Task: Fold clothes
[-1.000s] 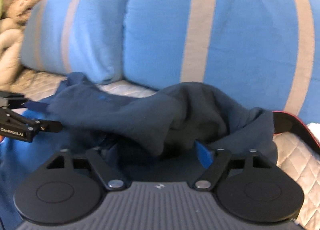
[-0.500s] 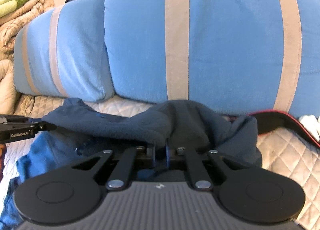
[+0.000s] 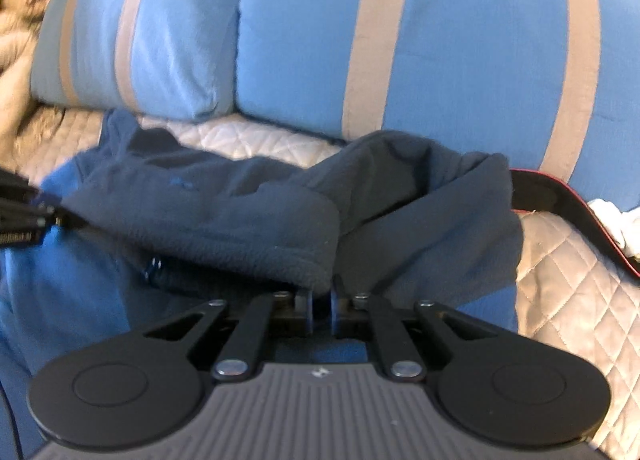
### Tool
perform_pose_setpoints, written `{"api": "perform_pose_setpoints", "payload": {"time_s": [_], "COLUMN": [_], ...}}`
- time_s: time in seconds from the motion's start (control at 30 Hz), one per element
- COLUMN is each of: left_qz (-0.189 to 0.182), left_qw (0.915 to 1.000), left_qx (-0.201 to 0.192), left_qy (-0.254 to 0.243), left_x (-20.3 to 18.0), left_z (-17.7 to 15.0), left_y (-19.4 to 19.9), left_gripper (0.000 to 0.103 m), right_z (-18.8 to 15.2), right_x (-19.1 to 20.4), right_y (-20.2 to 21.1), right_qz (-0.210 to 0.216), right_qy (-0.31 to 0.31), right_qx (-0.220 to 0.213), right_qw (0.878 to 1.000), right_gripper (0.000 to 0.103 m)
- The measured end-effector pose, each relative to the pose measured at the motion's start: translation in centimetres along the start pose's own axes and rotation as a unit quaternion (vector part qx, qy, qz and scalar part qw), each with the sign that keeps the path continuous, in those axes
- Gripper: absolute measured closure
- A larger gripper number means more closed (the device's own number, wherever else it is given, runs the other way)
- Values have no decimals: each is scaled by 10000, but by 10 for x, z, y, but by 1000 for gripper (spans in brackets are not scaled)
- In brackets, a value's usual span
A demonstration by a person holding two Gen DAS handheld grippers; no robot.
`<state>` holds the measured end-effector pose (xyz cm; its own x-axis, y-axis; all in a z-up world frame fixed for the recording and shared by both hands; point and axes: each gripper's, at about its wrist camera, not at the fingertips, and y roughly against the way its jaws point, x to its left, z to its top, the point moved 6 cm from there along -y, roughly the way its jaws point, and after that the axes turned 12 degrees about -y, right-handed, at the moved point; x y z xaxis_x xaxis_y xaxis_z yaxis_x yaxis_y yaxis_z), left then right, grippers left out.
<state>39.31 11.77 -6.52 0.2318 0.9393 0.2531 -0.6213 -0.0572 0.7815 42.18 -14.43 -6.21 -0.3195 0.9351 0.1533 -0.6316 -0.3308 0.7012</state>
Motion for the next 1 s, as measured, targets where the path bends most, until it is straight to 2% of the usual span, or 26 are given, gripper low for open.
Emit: {"api": "perform_pose_setpoints", "payload": {"time_s": [0.3, 0.4, 0.47, 0.5, 0.6, 0.63, 0.7, 0.77, 0.83, 0.9, 1.0], "left_qz": [-155, -128, -91, -72, -72, -49, 61, 124, 11, -60, -19], "left_qw": [9995, 9994, 9993, 9993, 9992, 9993, 9993, 9994, 9991, 9974, 9898], "left_qx": [-60, -114, -90, -78, 2, 55, 106, -32, -356, -700, -1045], "left_qy": [277, 305, 338, 355, 390, 375, 340, 337, 233, -165, -968], "left_x": [6, 9, 12, 13, 16, 16, 16, 15, 9, -7, -44], "left_z": [0, -2, -3, -3, -6, -8, -12, -15, -11, 0, 21], "left_y": [-1, 2, 4, 5, 12, 15, 27, 43, 58, 70, 76], "left_gripper": [88, 76, 61, 59, 55, 55, 55, 55, 54, 52, 46], "right_z": [-8, -9, -9, -9, -9, -9, -10, -10, -6, 2, 17], "right_x": [-4, -5, -4, -4, -4, -5, -7, -12, -20, -30, -46], "right_y": [-5, -4, -2, -1, 1, 4, 15, 30, 44, 56, 64], "right_qz": [55, 79, 104, 117, 25, -2, 35, 124, 210, 298, 282], "right_qy": [-150, -202, -228, -241, -232, -216, -224, -331, -471, -684, -932], "right_qx": [-133, -170, -190, -200, -107, -66, -52, -85, -150, -228, -312], "right_qw": [9998, 9996, 9995, 9994, 9997, 9997, 9997, 9993, 9986, 9970, 9948], "right_gripper": [94, 92, 92, 88, 59, 55, 38, 35, 32, 21, 21]}}
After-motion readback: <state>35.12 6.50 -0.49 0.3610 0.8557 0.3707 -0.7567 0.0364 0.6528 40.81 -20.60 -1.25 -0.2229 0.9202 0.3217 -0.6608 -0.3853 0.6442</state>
